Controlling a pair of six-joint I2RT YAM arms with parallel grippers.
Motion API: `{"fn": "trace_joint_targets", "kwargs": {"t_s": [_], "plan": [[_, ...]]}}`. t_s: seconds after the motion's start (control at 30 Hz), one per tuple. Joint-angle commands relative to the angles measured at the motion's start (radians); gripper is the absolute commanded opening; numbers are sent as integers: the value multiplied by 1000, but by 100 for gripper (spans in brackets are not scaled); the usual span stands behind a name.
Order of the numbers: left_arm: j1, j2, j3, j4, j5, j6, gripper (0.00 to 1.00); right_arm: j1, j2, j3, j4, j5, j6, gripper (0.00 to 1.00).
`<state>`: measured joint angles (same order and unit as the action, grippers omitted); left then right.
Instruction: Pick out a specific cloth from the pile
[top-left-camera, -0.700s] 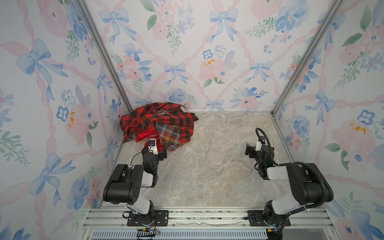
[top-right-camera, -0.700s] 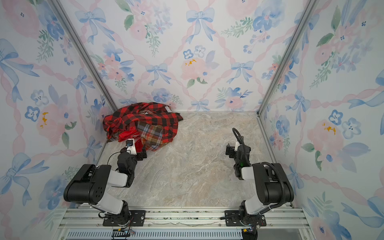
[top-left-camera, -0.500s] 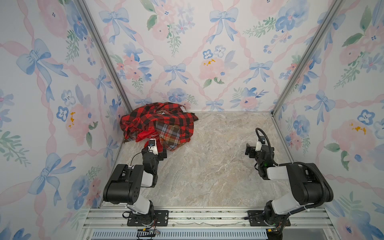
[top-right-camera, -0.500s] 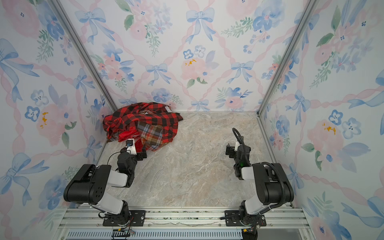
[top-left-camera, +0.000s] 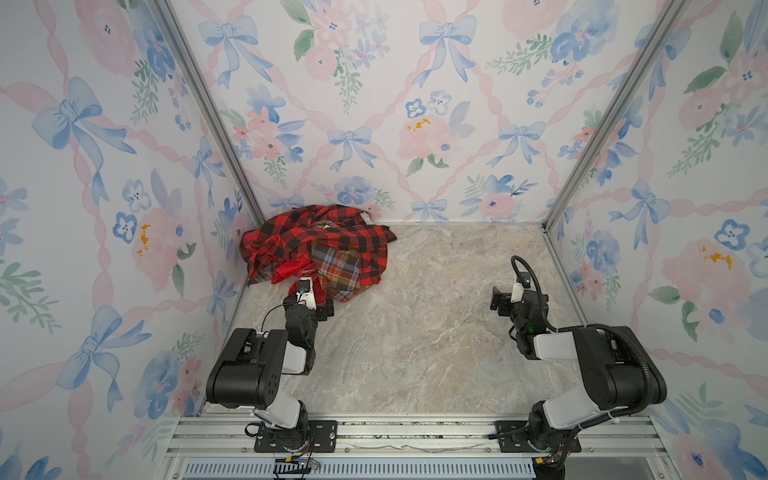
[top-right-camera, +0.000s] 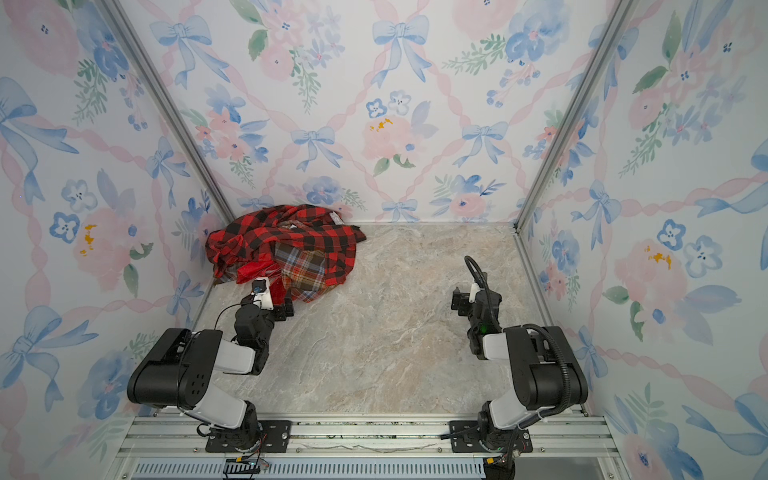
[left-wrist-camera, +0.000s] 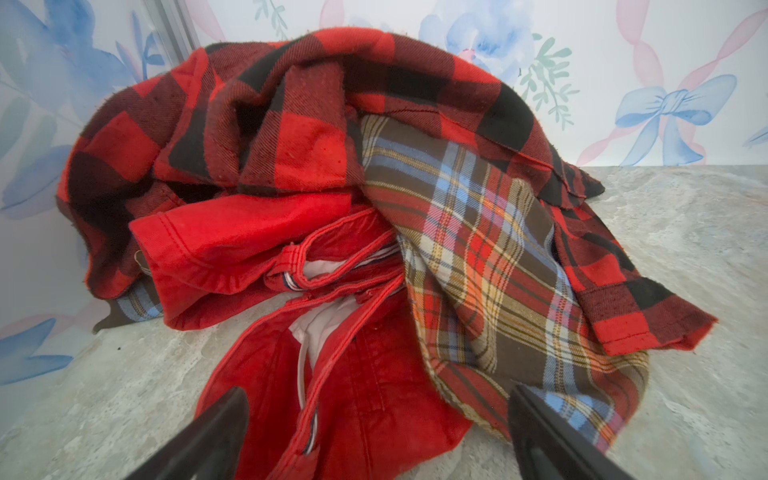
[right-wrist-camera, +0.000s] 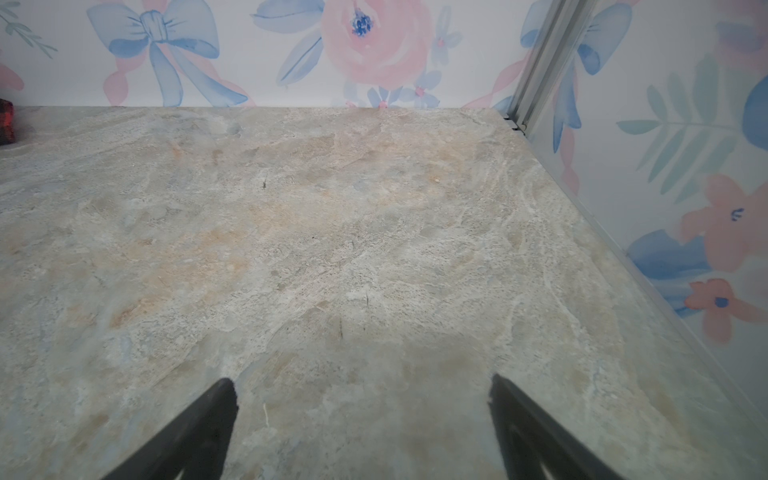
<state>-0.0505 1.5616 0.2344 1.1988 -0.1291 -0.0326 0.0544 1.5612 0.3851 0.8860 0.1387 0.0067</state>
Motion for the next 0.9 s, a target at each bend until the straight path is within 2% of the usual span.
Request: {"fn": "trace_joint_targets", "kwargs": {"t_s": [0.0,0.3,0.37,0.4,0.43,0.47,0.5,0.53,0.57,0.6,0.67,0.73,0.8,0.87], "plan": [[10,2,10,-3,13,13,98,9,-12,6,24,12,-8,97],[9,-1,10,-2,13,13,96,9,-12,4,28,15,-7,97],[-1,-42,-15,30,-64,6,92,28,-73,14,-18,50,-20,97],[-17,-98,-25,2,-115,9,92,51,-138,34,-107,75,-43,97],[-48,-187,-27,-72,-193,14,92,87,-218,75,-233,109,-69,97],[-84,-282,-1,-212,-309,-9,94,128,-290,134,-366,152,-92,97],[-105,-359,51,-412,-366,-53,95,164,-345,195,-498,176,-96,97],[-109,-432,133,-672,-380,-125,94,204,-390,273,-633,177,-84,97],[-107,-473,199,-849,-384,-200,92,252,-420,344,-744,177,-67,97],[-105,-492,232,-945,-388,-247,90,298,-433,406,-833,187,-46,97],[-72,-511,286,-1106,-315,-351,87,429,-432,519,-977,193,3,97],[-10,-501,319,-1189,-140,-380,82,557,-405,590,-1045,196,47,97],[26,-485,352,-1255,-31,-398,76,681,-360,638,-1061,200,95,97],[61,-465,378,-1299,11,-414,74,811,-300,669,-1029,200,128,97]]}}
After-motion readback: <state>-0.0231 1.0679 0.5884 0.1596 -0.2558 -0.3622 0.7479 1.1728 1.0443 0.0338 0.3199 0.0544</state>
